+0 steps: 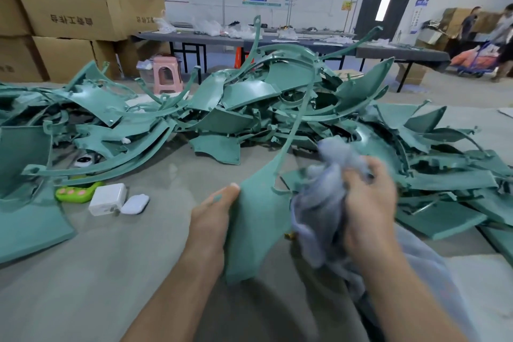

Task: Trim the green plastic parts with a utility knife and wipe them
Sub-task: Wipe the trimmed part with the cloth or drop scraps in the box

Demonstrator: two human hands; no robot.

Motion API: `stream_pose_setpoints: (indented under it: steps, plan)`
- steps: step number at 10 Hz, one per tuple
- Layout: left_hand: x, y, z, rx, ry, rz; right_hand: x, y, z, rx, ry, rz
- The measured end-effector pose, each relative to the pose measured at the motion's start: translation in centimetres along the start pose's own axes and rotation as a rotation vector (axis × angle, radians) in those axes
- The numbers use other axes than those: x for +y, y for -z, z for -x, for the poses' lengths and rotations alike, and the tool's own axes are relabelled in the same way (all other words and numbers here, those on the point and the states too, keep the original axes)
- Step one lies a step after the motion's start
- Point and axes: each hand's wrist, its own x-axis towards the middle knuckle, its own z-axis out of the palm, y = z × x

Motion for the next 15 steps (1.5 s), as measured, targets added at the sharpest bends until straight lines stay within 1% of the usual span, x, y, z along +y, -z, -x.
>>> stream_pose_setpoints:
  steps: [1, 2, 3, 4, 5, 6, 7, 8, 9, 10, 11, 12, 13, 14, 15]
  plan:
    - [-0.9, -1.4, 0.4, -0.062, -0.063, -0.134, 1.0, -2.5, 2.9, -0.321, -0.052, 0.064]
    - [-0.6, -1.3, 0.8, -0.080, -0.052, -0.055, 1.7, -3.9, 4.5, -0.478, -0.162, -0.045]
    - [-1.6, -0.5, 0.5, -0.106, 0.085, 0.238, 2.5, -4.6, 5.6, -0.681, 0.028, 0.192]
    - [-2.1, 0.3, 1.8, -0.116, 0.135, 0.399, 3.8, -4.8, 6.3, -0.725, 0.176, 0.467]
    - [-1.6, -0.8, 1.1, -0.125, 0.127, 0.294, 4.3, -4.8, 6.5, -0.669, 0.244, 0.547]
    - [-0.4, 1.0, 0.7, -0.260, 0.245, 0.451, 4.1, -5.0, 7.4, -0.684, 0.435, 0.659]
    - [-0.5, 1.2, 0.6, -0.365, 0.304, 0.467, 3.6, -4.5, 8.3, -0.719, 0.525, 0.809]
    - [0.2, 1.9, 0.9, -0.422, 0.412, 0.481, 3.1, -3.3, 9.6, -0.791, 0.564, 0.874]
    - [1.0, 1.5, 0.6, -0.391, 0.406, 0.306, 3.3, -2.2, 10.8, -0.779, 0.694, 1.030]
    - [0.5, 1.2, 0.2, -0.317, 0.336, 0.219, 3.7, -1.9, 9.8, -0.828, 0.692, 1.047]
    - [0.0, 1.1, 0.0, -0.330, 0.310, 0.257, 4.6, -1.6, 7.2, -0.888, 0.590, 1.092]
    - [0.3, 1.4, -0.1, -0.394, 0.222, 0.311, 4.8, -2.6, 5.7, -0.803, 0.590, 1.131]
    - [0.5, 1.9, -0.2, -0.487, 0.179, 0.234, 4.3, -3.4, 5.1, -0.655, 0.658, 0.971]
    - [0.9, 2.1, 0.4, -0.565, 0.155, 0.123, 2.5, -3.8, 4.1, -0.602, 0.435, 0.710]
    - [1.1, 2.4, 0.6, -0.602, 0.157, 0.080, 0.6, -4.3, 2.4, -0.749, 0.202, 0.696]
